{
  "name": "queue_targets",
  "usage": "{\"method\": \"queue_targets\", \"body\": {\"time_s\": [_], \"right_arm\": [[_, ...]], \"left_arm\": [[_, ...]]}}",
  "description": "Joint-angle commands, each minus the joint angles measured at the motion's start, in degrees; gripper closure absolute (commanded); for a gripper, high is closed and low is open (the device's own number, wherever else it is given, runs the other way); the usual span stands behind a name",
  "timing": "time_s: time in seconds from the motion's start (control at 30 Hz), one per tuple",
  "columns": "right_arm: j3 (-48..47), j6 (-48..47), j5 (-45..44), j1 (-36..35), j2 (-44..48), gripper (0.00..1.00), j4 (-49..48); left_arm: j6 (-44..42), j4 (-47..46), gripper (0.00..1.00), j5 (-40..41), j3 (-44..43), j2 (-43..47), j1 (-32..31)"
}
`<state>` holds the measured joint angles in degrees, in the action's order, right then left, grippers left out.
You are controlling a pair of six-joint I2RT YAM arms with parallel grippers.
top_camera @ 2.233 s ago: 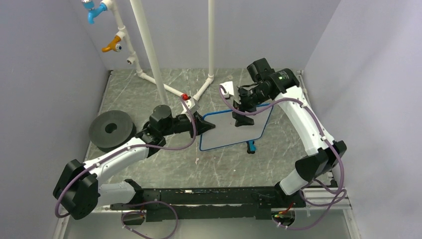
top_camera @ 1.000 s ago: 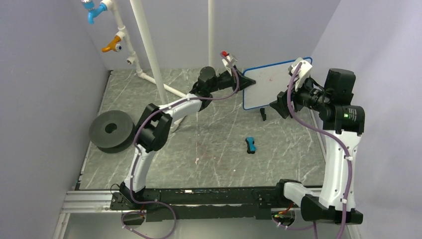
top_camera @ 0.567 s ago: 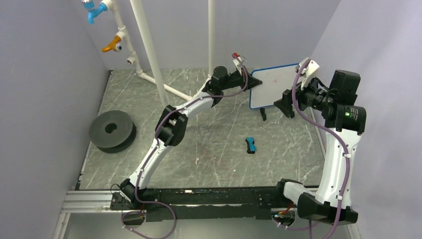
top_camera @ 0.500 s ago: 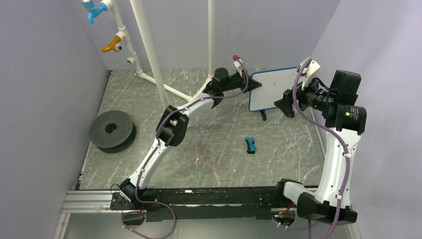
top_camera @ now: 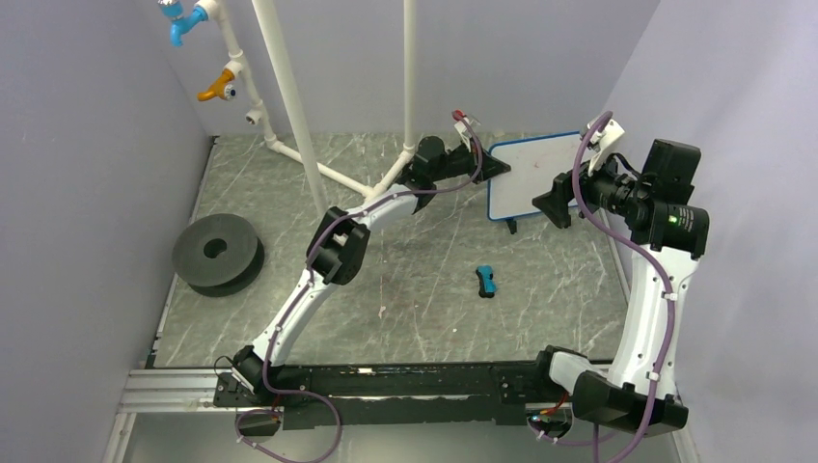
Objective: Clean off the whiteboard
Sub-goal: Place the whiteboard on the whiteboard stand.
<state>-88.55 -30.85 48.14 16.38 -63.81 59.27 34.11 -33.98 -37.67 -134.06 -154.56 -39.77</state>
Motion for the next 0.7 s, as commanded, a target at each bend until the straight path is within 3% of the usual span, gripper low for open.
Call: {"method": "queue_targets", "body": {"time_s": [0.0, 0.67], "right_arm": [[0.6, 0.6, 2.2, 0.5, 0.5, 0.00, -2.5], [2.0, 0.1, 3.9, 1.0, 1.2, 0.00, -2.3]], "left_arm": [[3.2, -9.8, 1.00, 1.3, -1.8, 2.9, -1.0], [-2.0, -4.4, 1.00, 2.4, -3.4, -1.0, -0.5]]}}
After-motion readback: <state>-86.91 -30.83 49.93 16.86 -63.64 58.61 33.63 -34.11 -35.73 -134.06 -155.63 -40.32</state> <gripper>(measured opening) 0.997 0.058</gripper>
